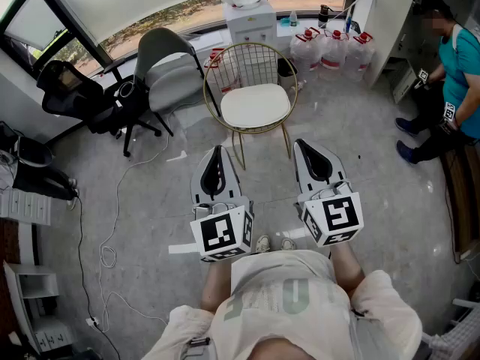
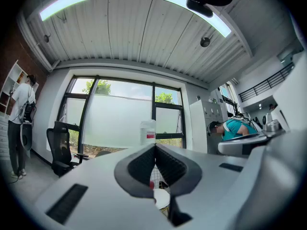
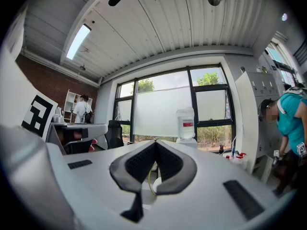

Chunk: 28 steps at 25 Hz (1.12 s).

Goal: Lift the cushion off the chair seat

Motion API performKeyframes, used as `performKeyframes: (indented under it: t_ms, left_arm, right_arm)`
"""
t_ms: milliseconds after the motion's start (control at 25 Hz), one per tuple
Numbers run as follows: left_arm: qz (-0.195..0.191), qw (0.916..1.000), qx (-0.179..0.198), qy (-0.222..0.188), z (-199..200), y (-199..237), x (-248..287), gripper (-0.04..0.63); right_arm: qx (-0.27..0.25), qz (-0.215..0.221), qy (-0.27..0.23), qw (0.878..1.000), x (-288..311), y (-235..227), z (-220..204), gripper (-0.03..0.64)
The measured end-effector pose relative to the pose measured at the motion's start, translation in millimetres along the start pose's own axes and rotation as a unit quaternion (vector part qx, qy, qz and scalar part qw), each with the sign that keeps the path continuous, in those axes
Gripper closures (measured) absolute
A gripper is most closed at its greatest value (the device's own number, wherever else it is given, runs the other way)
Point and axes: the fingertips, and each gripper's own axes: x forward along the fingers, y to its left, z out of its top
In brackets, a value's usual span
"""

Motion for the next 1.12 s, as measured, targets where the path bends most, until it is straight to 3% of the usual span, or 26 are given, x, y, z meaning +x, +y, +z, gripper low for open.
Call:
performKeyframes:
  t_ms: [280,720,1120]
  left_arm:
    - [0.000,1.0000,-0.004,-0.003,4,-5,2,0.581]
    - [0.007,0.9999,0.011,-0.007,9,-34,0,0.581]
    - [0.042,0.9991,0.002,-0.007,1,-47,-15,0.581]
  right_arm:
    - [-0.003,0.003,-0.003,1.000,-3,-6,3,0.601]
    - [0.052,-0.003,-0.031,0.998,-24,-41,4,0.601]
    - [0.066,0.018,-0.003,0.998,-45,-72,-24,0.601]
